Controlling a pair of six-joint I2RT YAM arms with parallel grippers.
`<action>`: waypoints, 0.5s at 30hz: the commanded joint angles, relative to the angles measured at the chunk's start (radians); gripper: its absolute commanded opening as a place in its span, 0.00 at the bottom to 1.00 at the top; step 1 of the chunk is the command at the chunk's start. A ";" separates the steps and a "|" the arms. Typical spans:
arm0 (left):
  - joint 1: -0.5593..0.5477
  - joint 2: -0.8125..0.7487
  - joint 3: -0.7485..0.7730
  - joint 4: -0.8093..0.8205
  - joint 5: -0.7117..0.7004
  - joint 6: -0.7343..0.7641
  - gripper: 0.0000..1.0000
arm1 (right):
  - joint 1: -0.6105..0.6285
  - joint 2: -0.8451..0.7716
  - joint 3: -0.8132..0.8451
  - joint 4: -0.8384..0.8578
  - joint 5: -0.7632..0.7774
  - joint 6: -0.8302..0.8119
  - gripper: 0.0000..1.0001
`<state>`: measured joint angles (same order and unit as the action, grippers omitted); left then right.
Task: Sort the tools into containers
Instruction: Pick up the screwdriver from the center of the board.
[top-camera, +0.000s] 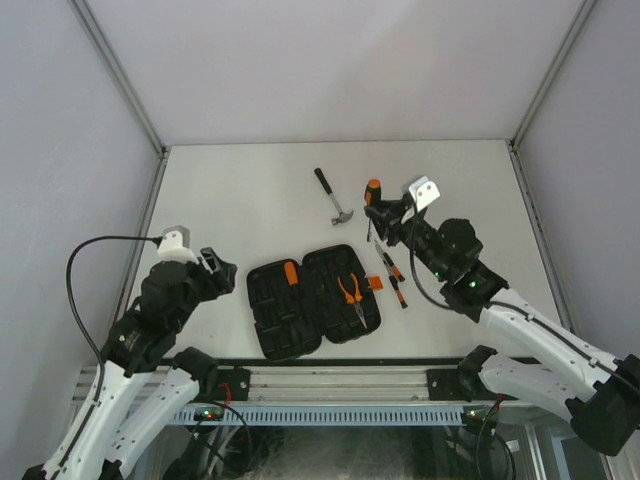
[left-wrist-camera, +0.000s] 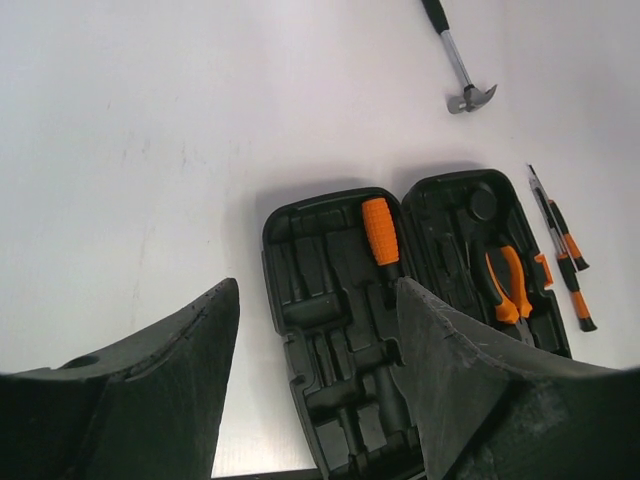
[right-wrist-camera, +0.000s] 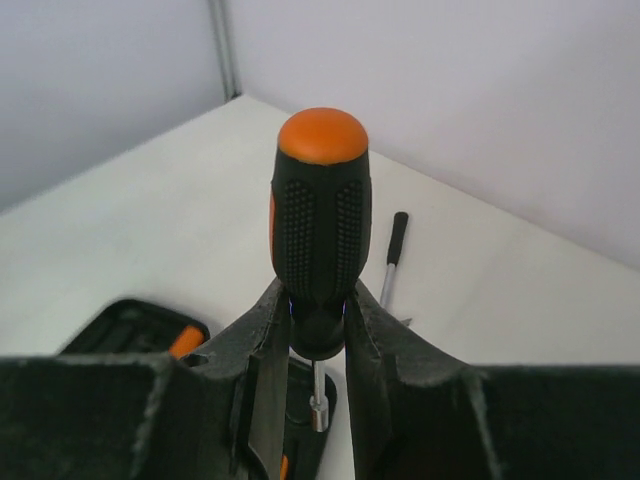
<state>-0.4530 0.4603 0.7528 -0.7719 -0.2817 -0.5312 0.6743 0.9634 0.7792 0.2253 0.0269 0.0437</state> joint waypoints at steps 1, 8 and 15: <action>0.003 0.008 0.008 0.048 0.040 0.012 0.69 | 0.103 -0.083 -0.072 0.129 -0.071 -0.270 0.00; 0.004 0.041 0.048 0.082 0.162 0.022 0.69 | 0.223 -0.094 -0.087 -0.031 -0.120 -0.456 0.00; -0.052 0.052 0.051 0.142 0.249 -0.031 0.69 | 0.354 -0.041 -0.110 -0.115 -0.078 -0.665 0.00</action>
<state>-0.4622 0.5060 0.7559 -0.7116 -0.1047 -0.5339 0.9718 0.8967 0.6704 0.1383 -0.0689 -0.4561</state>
